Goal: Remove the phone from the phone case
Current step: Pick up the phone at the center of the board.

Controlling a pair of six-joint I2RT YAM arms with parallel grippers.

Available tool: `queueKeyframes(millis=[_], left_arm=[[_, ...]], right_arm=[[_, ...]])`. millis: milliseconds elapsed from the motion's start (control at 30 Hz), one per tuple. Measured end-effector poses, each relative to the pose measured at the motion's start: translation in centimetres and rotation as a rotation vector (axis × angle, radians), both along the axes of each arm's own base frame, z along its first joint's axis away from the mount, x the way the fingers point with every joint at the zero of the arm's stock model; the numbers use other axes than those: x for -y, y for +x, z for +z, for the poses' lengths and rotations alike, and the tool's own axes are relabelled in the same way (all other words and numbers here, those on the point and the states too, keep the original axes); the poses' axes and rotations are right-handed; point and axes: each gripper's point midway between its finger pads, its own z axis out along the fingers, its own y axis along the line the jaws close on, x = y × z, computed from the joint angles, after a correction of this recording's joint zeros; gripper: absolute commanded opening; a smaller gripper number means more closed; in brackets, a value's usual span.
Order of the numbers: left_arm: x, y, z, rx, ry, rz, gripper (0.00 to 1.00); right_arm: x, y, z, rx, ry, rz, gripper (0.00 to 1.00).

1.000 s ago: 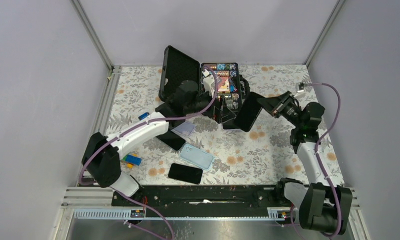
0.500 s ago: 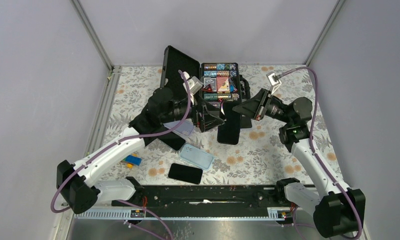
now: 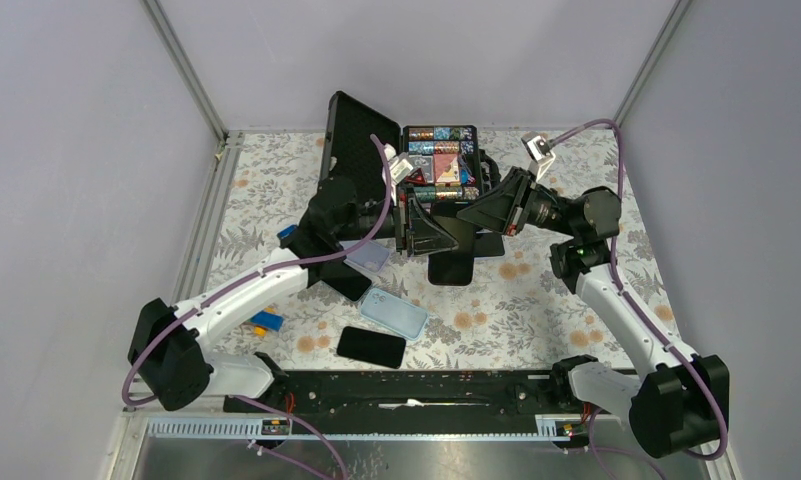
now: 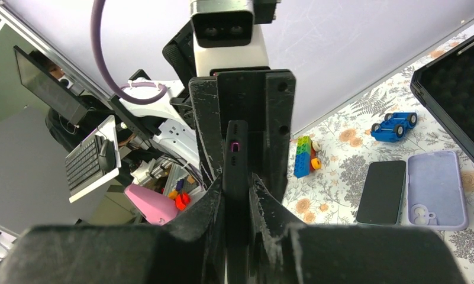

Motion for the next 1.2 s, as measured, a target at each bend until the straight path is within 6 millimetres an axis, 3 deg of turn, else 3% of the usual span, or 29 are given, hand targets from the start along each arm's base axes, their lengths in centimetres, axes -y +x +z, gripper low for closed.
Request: queueKeyframes(millis=[67, 133, 367, 433, 667, 867, 1000, 1067, 1133, 1200], left_arm=[[0.0, -0.2, 0.3, -0.01, -0.01, -0.013, 0.17], [0.0, -0.5, 0.6, -0.014, -0.02, -0.028, 0.17], [0.2, -0.1, 0.3, -0.036, -0.032, -0.057, 0.37], [0.2, 0.0, 0.0, -0.048, -0.026, -0.062, 0.38], [-0.6, 1.2, 0.0, -0.051, -0.027, -0.037, 0.26], [-0.7, 1.4, 0.0, -0.051, -0.027, -0.033, 0.29], [-0.6, 1.5, 0.2, -0.062, -0.039, -0.037, 0.17], [-0.6, 1.7, 0.4, -0.069, -0.05, -0.039, 0.04], [-0.5, 1.7, 0.5, -0.087, -0.058, -0.043, 0.0], [-0.5, 1.7, 0.8, -0.09, -0.069, -0.044, 0.0]], right_arm=[[0.0, 0.1, -0.1, -0.004, -0.002, 0.001, 0.0], [-0.1, 0.2, -0.2, -0.007, -0.003, 0.001, 0.0], [-0.4, 0.5, -0.5, -0.018, -0.023, 0.035, 0.0], [-0.5, 0.6, -0.8, -0.026, -0.031, 0.045, 0.0], [-0.7, 1.0, -1.7, -0.053, -0.049, 0.061, 0.0], [-0.9, 1.5, -2.7, -0.086, -0.064, 0.073, 0.0], [-1.0, 1.8, -2.6, -0.09, -0.065, 0.076, 0.0], [-1.0, 1.8, -2.3, -0.084, -0.062, 0.077, 0.01], [-1.0, 1.7, -1.9, -0.067, -0.057, 0.078, 0.12], [-1.0, 1.7, -1.7, -0.057, -0.054, 0.077, 0.49]])
